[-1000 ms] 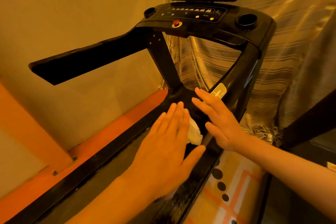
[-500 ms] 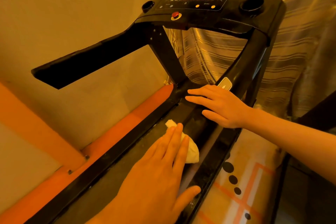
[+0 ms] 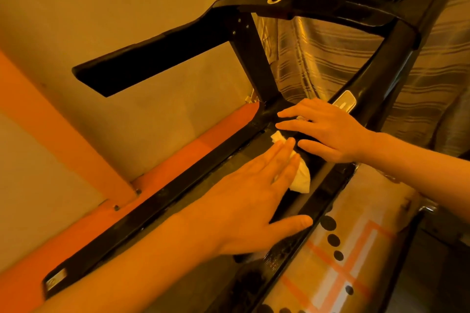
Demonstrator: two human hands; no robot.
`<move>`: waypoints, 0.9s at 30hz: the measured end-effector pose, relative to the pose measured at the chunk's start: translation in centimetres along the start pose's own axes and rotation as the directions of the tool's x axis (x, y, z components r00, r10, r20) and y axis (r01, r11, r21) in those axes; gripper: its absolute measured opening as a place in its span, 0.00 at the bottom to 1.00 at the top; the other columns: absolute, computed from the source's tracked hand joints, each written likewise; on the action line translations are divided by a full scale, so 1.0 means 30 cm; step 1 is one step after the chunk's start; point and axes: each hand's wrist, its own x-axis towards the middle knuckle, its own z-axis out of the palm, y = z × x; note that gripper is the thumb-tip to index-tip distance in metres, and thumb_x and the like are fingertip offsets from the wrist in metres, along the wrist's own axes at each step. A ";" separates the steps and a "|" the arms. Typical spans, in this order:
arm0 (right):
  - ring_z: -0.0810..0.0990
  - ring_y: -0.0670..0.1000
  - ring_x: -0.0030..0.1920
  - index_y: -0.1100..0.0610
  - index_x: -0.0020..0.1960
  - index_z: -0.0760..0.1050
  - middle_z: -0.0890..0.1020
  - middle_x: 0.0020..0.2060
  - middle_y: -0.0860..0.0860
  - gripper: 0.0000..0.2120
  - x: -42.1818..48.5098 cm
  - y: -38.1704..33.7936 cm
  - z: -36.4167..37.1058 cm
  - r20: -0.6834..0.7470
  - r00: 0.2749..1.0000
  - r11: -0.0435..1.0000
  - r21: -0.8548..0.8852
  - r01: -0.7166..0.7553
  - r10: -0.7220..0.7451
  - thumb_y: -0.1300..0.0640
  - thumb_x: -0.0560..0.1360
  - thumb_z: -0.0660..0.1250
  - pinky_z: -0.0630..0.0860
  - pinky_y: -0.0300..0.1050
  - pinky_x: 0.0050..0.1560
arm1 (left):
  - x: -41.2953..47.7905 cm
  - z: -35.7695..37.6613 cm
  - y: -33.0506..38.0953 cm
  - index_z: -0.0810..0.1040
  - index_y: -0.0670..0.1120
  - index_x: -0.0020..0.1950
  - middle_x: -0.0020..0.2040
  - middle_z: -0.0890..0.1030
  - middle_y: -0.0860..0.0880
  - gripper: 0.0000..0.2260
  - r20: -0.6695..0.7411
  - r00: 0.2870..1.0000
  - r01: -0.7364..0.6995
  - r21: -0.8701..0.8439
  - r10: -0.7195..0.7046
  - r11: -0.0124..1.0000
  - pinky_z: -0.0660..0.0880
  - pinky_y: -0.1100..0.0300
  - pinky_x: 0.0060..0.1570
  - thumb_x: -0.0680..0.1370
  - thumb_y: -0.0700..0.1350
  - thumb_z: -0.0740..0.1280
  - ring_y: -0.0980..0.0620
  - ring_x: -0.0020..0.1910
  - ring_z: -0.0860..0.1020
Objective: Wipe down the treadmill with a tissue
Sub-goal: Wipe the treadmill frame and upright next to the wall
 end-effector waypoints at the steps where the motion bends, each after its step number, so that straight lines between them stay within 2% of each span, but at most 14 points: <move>1: 0.77 0.60 0.63 0.60 0.70 0.77 0.77 0.68 0.60 0.31 -0.001 0.004 -0.001 0.008 1.000 1.000 0.020 -0.001 0.000 0.40 0.86 0.48 0.74 0.59 0.59 | -0.013 0.001 0.000 0.34 0.51 0.83 0.80 0.26 0.55 0.41 -0.013 1.000 -0.010 0.004 0.010 1.000 0.29 0.66 0.73 0.81 0.71 0.50 0.61 0.77 0.25; 3: 0.76 0.61 0.64 0.62 0.70 0.77 0.76 0.68 0.61 0.31 -0.003 0.013 -0.005 0.021 1.000 0.999 0.042 -0.009 0.009 0.40 0.87 0.49 0.74 0.60 0.62 | -0.082 0.011 -0.003 0.38 0.49 0.85 0.82 0.30 0.53 0.41 -0.029 0.999 -0.032 0.021 0.033 0.999 0.28 0.66 0.74 0.82 0.70 0.52 0.60 0.78 0.27; 6: 0.76 0.63 0.63 0.64 0.70 0.77 0.76 0.68 0.63 0.31 -0.004 0.018 0.006 0.023 1.000 0.999 0.033 0.006 -0.007 0.41 0.86 0.49 0.73 0.59 0.62 | -0.220 0.032 -0.021 0.43 0.48 0.85 0.84 0.35 0.53 0.41 -0.068 0.996 -0.053 0.039 0.056 0.998 0.33 0.64 0.78 0.82 0.70 0.53 0.58 0.81 0.32; 9: 0.77 0.63 0.61 0.64 0.69 0.77 0.76 0.67 0.63 0.30 -0.004 0.015 0.007 0.015 1.000 1.000 0.011 0.019 -0.019 0.43 0.86 0.49 0.73 0.58 0.60 | -0.206 0.017 -0.015 0.40 0.50 0.85 0.83 0.31 0.55 0.42 -0.037 0.999 -0.022 0.017 0.022 1.000 0.30 0.67 0.75 0.81 0.72 0.50 0.60 0.79 0.29; 12: 0.77 0.64 0.60 0.64 0.69 0.77 0.77 0.66 0.63 0.30 0.002 0.004 0.001 0.019 1.000 1.000 -0.011 0.022 -0.021 0.43 0.87 0.48 0.74 0.62 0.58 | -0.159 0.033 0.015 0.40 0.48 0.85 0.83 0.33 0.53 0.46 -0.073 0.997 -0.015 0.032 0.017 0.999 0.30 0.64 0.77 0.79 0.75 0.52 0.59 0.79 0.29; 15: 0.78 0.63 0.60 0.62 0.70 0.77 0.77 0.67 0.62 0.29 -0.007 -0.003 -0.006 -0.009 1.000 0.999 -0.035 0.009 -0.009 0.43 0.86 0.50 0.73 0.62 0.57 | -0.267 0.066 0.004 0.45 0.46 0.85 0.85 0.39 0.51 0.46 -0.110 0.993 -0.036 0.047 0.041 0.998 0.40 0.58 0.81 0.79 0.75 0.51 0.55 0.83 0.38; 19: 0.78 0.60 0.60 0.60 0.70 0.77 0.77 0.67 0.59 0.29 0.011 -0.024 0.001 -0.006 1.000 1.000 -0.020 0.015 -0.015 0.41 0.85 0.51 0.73 0.59 0.56 | -0.399 0.099 -0.042 0.48 0.45 0.85 0.86 0.47 0.49 0.41 -0.176 0.981 -0.085 -0.020 0.080 0.996 0.51 0.53 0.80 0.82 0.71 0.46 0.49 0.84 0.49; 21: 0.78 0.59 0.60 0.60 0.70 0.77 0.77 0.67 0.59 0.30 0.017 -0.025 0.010 -0.005 1.000 1.000 0.003 0.028 -0.028 0.41 0.85 0.50 0.73 0.54 0.57 | -0.366 0.103 -0.040 0.48 0.44 0.85 0.86 0.46 0.49 0.40 -0.178 0.981 -0.083 -0.026 0.077 0.996 0.51 0.53 0.80 0.82 0.70 0.46 0.49 0.84 0.48; 23: 0.78 0.59 0.61 0.60 0.71 0.76 0.76 0.68 0.60 0.30 0.016 -0.022 0.001 0.004 1.000 0.999 0.038 0.013 -0.013 0.40 0.85 0.50 0.72 0.50 0.58 | -0.301 0.099 -0.025 0.49 0.44 0.85 0.86 0.44 0.49 0.41 -0.178 0.982 -0.060 -0.007 0.058 0.998 0.46 0.56 0.81 0.82 0.71 0.47 0.52 0.84 0.44; 25: 0.77 0.60 0.60 0.61 0.73 0.75 0.75 0.70 0.60 0.30 0.014 -0.029 -0.008 0.011 0.998 0.998 0.030 0.055 -0.055 0.41 0.85 0.50 0.72 0.51 0.59 | -0.269 0.092 -0.019 0.48 0.45 0.85 0.86 0.43 0.50 0.42 -0.181 0.982 -0.044 0.018 0.047 0.999 0.44 0.58 0.81 0.81 0.72 0.48 0.54 0.84 0.41; 27: 0.77 0.60 0.60 0.61 0.76 0.72 0.74 0.73 0.60 0.30 0.006 -0.030 -0.005 0.041 0.989 0.990 0.002 0.143 -0.143 0.43 0.86 0.48 0.72 0.54 0.58 | -0.303 0.098 -0.037 0.47 0.46 0.85 0.86 0.43 0.51 0.42 -0.192 0.980 -0.043 0.021 0.047 0.999 0.49 0.57 0.82 0.81 0.72 0.46 0.53 0.84 0.44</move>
